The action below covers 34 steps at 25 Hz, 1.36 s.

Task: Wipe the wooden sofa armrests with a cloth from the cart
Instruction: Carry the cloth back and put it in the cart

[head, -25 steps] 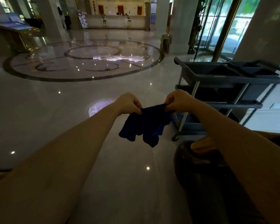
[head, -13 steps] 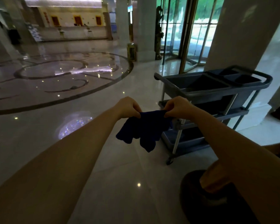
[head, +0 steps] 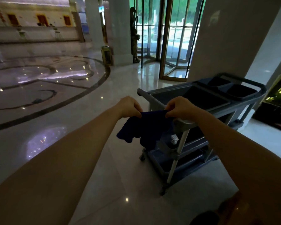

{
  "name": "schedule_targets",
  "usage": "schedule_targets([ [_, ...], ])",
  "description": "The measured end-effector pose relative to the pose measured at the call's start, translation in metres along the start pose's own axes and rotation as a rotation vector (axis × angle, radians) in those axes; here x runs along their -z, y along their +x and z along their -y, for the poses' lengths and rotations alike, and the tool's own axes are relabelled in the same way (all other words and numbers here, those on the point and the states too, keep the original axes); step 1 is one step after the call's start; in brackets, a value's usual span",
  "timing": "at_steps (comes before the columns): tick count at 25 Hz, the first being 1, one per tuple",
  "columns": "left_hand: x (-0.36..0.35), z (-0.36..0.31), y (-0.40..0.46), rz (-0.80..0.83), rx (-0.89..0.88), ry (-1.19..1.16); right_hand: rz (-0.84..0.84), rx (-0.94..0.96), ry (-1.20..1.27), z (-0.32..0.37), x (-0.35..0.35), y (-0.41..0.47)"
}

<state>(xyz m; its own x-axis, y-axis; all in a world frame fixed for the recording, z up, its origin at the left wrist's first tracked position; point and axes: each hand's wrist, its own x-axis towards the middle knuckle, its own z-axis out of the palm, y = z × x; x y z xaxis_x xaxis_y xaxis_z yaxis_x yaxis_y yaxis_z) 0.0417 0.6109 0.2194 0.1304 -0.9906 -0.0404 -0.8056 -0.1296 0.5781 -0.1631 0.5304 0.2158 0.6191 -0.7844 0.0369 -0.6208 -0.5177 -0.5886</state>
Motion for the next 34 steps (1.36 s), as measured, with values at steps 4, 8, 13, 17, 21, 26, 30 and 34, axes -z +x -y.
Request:
schedule_targets([
  [4,0.014,0.001,0.093,0.045,-0.095,0.024,-0.045,-0.049,-0.039,-0.024,0.023,0.069],
  [8,0.028,-0.001,0.185,0.14,-0.199,0.037,-0.128,-0.152,-0.039,-0.049,0.044,0.126],
  [13,0.036,-0.021,0.292,0.202,-0.406,0.092,-0.312,-0.305,-0.051,-0.076,0.07,0.175],
  [17,0.03,-0.045,0.367,0.291,-0.491,0.067,-0.384,-0.43,-0.025,-0.103,0.095,0.204],
  [21,0.005,-0.066,0.427,0.347,-0.563,0.056,-0.419,-0.519,0.003,-0.141,0.115,0.227],
  [26,-0.034,-0.09,0.506,0.393,-0.603,0.059,-0.447,-0.576,0.013,-0.203,0.137,0.264],
  [30,-0.059,-0.102,0.552,0.421,-0.623,0.059,-0.434,-0.628,0.013,-0.24,0.145,0.285],
  [34,-0.094,-0.106,0.588,0.509,-0.625,0.083,-0.414,-0.711,0.015,-0.274,0.142,0.298],
])
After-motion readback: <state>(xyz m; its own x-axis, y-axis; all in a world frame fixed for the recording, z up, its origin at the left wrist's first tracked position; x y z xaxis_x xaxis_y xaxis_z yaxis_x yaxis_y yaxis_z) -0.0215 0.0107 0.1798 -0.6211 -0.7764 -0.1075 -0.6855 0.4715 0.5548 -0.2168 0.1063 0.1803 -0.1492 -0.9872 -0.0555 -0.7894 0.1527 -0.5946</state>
